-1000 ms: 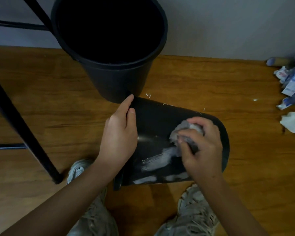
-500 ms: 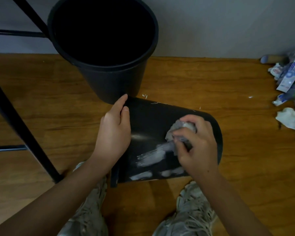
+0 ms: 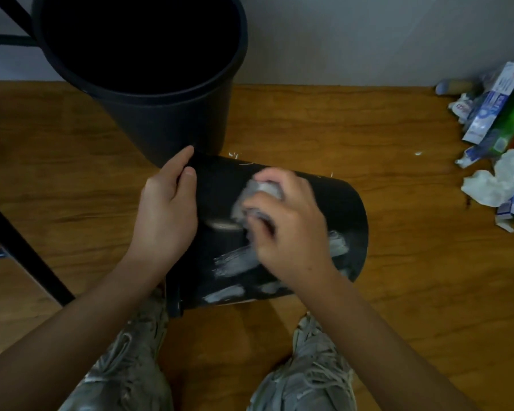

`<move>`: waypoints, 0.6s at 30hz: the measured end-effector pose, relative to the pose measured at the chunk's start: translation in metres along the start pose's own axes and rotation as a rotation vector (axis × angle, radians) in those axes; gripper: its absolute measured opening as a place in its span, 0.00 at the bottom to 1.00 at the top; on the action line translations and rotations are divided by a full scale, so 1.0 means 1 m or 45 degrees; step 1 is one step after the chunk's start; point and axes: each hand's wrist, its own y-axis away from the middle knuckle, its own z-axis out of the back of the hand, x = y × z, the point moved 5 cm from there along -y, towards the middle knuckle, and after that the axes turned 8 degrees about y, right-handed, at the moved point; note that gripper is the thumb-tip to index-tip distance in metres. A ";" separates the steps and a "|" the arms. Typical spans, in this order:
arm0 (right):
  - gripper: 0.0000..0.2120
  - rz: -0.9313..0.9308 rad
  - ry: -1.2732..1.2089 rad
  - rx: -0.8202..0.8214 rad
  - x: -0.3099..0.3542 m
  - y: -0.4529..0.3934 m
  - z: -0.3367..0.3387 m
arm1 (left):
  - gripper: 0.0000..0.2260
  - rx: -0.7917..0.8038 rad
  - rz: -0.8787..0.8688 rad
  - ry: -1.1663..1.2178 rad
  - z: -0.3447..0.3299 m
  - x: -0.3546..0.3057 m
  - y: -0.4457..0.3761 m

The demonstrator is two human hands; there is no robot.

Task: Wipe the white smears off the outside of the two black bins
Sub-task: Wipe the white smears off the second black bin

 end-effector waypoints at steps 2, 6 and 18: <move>0.07 -0.188 0.028 -0.075 -0.033 0.016 0.012 | 0.18 -0.013 0.007 0.003 0.000 0.000 0.000; 0.06 -0.479 0.068 -0.177 -0.096 0.043 0.033 | 0.18 -0.027 -0.006 -0.027 -0.001 -0.001 0.002; 0.05 -0.524 0.077 -0.281 -0.118 0.038 0.034 | 0.20 -0.043 -0.098 -0.201 -0.003 0.001 0.036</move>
